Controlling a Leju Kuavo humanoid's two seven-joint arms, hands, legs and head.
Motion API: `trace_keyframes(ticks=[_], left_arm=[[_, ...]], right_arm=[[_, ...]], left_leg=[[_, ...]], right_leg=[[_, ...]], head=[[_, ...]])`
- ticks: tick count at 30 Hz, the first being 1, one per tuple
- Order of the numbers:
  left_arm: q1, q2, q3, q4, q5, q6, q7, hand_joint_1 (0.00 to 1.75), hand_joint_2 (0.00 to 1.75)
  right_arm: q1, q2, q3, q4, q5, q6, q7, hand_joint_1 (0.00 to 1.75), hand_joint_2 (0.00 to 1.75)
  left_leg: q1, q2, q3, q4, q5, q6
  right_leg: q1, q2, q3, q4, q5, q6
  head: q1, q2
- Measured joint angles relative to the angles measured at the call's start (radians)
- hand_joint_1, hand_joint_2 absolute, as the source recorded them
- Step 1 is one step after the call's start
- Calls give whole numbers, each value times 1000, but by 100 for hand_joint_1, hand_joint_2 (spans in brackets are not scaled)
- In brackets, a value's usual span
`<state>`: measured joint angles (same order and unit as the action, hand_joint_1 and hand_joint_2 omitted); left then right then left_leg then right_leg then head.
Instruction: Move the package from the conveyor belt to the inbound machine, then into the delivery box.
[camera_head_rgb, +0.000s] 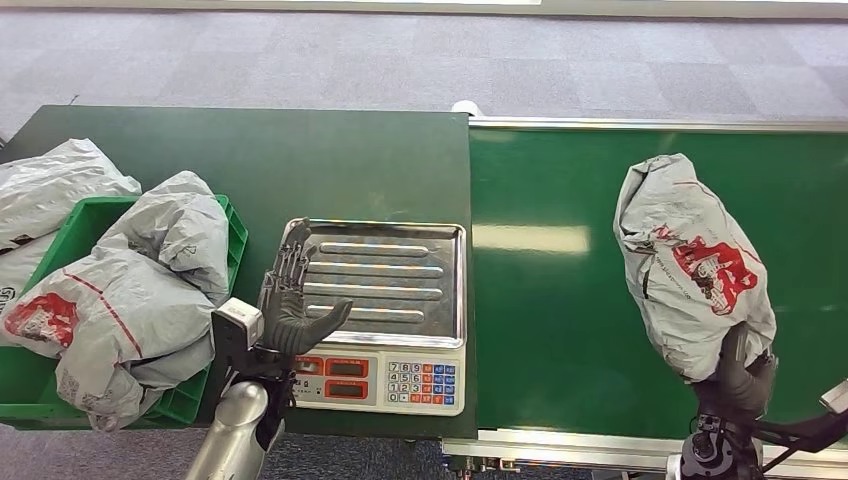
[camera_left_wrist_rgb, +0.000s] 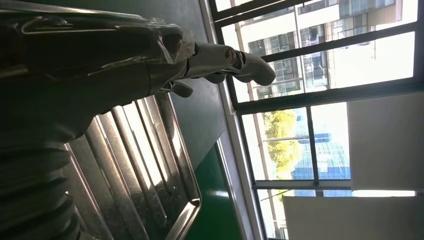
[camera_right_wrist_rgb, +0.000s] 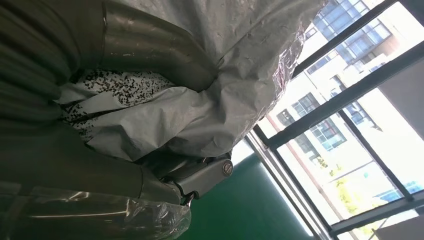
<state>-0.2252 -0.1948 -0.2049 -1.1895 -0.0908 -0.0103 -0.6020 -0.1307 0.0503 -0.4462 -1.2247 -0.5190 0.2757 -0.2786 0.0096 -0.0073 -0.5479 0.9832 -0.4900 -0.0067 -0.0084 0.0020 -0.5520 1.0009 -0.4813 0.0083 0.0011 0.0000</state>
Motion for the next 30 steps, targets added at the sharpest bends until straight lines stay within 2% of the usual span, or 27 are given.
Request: trace_keyframes(ticks=[3,6,12,19,30], left_arm=[[0,0,0,-1,0,0,0,0,175],[0,-3,-1,-3,0,0,0,0,175],[-14,-6,-7,1,2,0,0,0,175],[-35,-8,-12,5,8,0,1,0,175],[-45,-8,-13,5,8,3,3,0,175]], right_arm=[[12,10,4,-51,35,30,-33,175,175],[16,19,37,-111,124,52,-76,175,175],[-43,21,200,-173,304,26,-170,175,175],[-204,21,368,-135,353,-32,-216,175,175],[-313,21,485,-41,444,-113,-252,175,175]], left_leg=[[0,0,0,0,0,0],[0,1,0,0,0,0],[0,1,0,0,1,0],[0,1,0,0,2,0],[0,1,0,0,1,0]], right_leg=[[0,0,0,0,0,0],[0,0,0,0,0,0],[0,1,1,0,0,0],[0,0,1,0,1,0],[0,0,0,0,0,0]], head=[[0,0],[0,0],[0,0],[0,0],[0,0]])
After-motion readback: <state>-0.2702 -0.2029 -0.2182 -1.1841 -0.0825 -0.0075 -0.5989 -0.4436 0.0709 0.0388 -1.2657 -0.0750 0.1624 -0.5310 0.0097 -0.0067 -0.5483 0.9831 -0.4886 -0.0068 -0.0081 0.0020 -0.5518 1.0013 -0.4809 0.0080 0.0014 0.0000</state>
